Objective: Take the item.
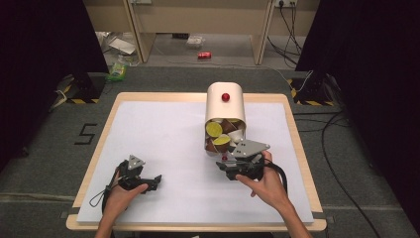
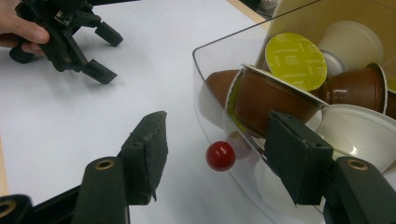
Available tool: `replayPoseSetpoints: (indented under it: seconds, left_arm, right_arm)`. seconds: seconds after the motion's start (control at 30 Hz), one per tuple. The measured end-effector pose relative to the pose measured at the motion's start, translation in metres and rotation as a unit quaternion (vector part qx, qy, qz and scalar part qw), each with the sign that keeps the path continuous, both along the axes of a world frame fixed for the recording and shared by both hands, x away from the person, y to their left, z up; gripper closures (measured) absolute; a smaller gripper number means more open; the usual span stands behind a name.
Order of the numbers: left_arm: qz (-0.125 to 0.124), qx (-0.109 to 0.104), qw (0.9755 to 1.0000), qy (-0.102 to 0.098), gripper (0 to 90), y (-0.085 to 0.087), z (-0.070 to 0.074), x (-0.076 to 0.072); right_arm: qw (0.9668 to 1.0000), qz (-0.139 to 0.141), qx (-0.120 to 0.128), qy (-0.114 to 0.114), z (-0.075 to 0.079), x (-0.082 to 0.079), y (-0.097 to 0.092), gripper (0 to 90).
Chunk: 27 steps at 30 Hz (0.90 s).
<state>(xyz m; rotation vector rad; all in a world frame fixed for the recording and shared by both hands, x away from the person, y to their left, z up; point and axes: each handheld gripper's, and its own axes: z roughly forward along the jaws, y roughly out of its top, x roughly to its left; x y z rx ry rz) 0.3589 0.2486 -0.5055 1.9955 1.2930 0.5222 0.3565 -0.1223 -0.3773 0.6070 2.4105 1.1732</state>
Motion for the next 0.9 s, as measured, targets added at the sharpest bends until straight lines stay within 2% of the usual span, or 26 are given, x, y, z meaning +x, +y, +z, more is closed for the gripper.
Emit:
replayPoseSetpoints:
  seconds: [0.53, 0.8, 0.9]
  left_arm:
    - [0.0, 0.0, 1.0, 0.0, 0.9, 0.0, 0.0, 0.0]
    - [0.0, 0.0, 1.0, 0.0, 0.9, 0.0, 0.0, 0.0]
    - [0.0, 0.0, 1.0, 0.0, 0.9, 0.0001, 0.0, 0.0]
  right_arm:
    - [0.9999, 0.007, -0.013, 0.003, -0.003, -0.0099, -0.0001, 41.0]
    - [1.0, 0.002, 0.0, 0.004, -0.0013, -0.0088, -0.0017, 39.6]
    - [0.9999, -0.001, 0.014, 0.0, 0.0042, -0.0097, -0.0044, 39.1]
